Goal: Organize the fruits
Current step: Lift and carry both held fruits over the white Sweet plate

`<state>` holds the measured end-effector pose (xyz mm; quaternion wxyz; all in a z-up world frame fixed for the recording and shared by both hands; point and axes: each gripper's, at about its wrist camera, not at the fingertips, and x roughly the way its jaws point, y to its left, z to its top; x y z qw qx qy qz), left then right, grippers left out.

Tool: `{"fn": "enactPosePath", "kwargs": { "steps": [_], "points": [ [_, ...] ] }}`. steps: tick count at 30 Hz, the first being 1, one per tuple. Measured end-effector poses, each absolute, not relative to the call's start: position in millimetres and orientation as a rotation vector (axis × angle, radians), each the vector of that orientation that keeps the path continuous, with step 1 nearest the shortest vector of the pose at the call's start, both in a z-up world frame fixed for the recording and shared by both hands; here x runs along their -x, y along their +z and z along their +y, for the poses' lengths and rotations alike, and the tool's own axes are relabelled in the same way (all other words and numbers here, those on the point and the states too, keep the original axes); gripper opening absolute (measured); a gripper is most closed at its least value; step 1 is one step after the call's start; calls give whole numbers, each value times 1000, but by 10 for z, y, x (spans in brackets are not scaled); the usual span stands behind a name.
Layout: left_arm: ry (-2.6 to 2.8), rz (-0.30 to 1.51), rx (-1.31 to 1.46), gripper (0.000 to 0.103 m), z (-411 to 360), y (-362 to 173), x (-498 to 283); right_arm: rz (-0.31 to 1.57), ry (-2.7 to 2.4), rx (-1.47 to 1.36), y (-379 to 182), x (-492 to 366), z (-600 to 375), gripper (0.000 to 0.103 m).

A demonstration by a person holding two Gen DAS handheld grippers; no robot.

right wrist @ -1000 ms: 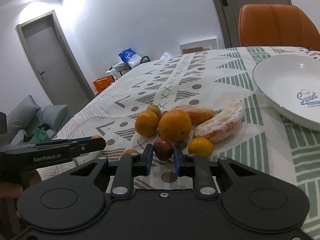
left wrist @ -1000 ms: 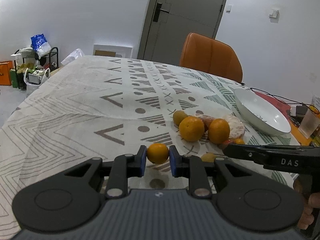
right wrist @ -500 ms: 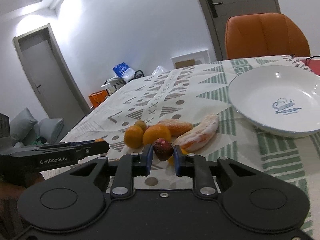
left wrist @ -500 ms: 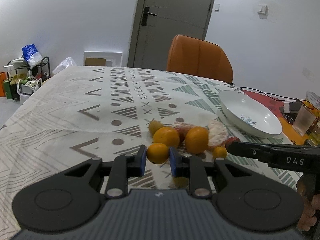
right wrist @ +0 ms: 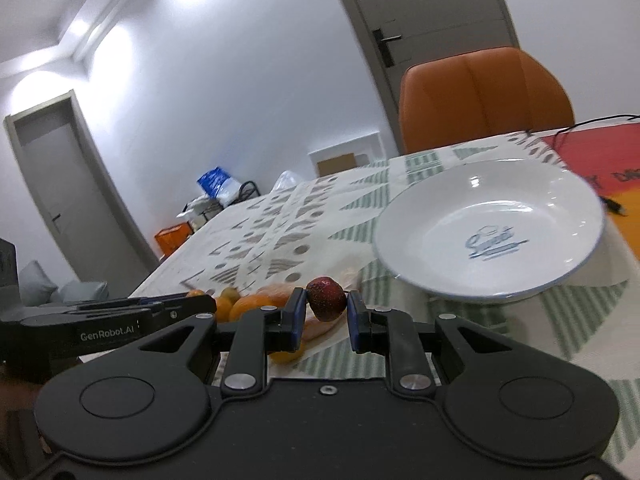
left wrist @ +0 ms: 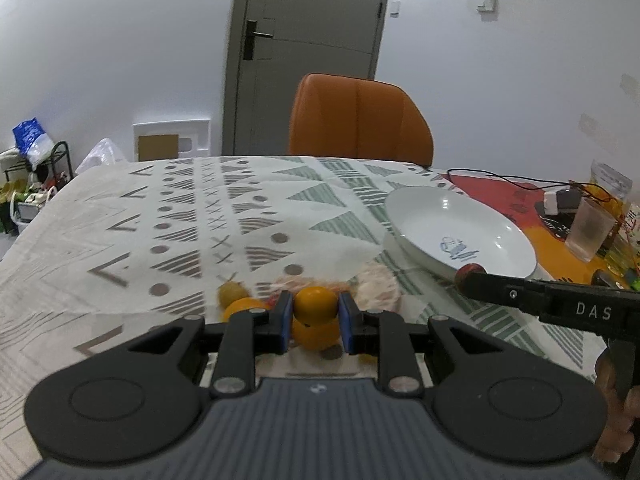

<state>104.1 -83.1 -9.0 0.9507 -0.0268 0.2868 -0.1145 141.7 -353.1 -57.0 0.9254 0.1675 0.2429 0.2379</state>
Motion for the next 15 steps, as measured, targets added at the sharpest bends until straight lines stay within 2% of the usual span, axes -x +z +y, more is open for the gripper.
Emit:
{"fn": "enactPosePath", "kwargs": {
  "steps": [15],
  "points": [
    [-276,572,-9,23,-1307,0,-1274,459,401,-423,-643,-1520,-4032,21]
  ]
}}
